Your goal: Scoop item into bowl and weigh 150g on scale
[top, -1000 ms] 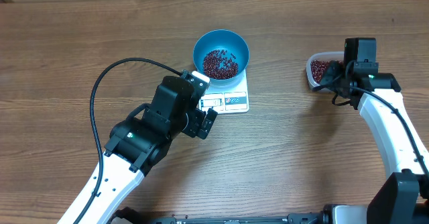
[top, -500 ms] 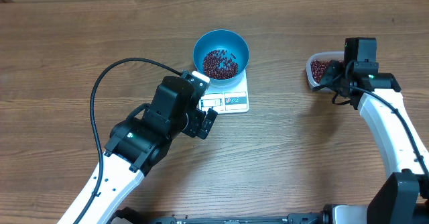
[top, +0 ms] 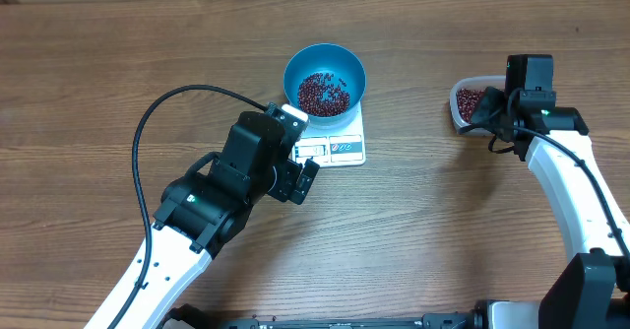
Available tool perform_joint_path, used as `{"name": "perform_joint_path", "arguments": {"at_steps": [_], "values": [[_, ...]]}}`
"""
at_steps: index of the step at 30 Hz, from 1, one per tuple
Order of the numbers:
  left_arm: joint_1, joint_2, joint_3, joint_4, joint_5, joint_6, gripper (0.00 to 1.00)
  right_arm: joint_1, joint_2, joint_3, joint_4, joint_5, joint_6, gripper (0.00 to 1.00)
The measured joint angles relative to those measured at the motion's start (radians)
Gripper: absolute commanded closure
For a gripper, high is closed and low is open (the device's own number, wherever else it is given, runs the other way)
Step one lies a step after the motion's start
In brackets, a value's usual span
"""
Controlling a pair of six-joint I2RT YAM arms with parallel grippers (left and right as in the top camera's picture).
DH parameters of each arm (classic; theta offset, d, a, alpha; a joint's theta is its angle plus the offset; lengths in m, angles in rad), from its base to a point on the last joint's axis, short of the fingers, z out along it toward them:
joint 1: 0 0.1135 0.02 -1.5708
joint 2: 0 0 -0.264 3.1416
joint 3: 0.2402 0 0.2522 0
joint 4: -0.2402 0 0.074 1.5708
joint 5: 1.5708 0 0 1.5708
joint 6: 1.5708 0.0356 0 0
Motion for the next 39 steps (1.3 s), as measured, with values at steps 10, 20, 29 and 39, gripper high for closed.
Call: {"name": "perform_joint_path", "arguments": {"at_steps": [10, 20, 29, 39], "values": [[0.000, 0.000, 0.000, 0.000, 0.000, 0.000, 0.00, 0.000, 0.000, 0.000, 0.000, 0.015, -0.002, 0.96], [0.000, 0.000, 0.000, 0.000, 0.000, 0.000, 0.00, 0.000, 0.000, 0.000, 0.025, 0.073, -0.098, 0.96], [0.000, 0.000, 0.000, 0.000, 0.000, 0.000, 0.00, 0.000, 0.000, 0.000, -0.003, 0.118, -0.287, 0.96], [0.000, 0.000, 0.000, 0.000, 0.000, 0.000, 0.00, 0.001, 0.001, 0.000, -0.024, 0.130, -0.384, 0.96]]}}
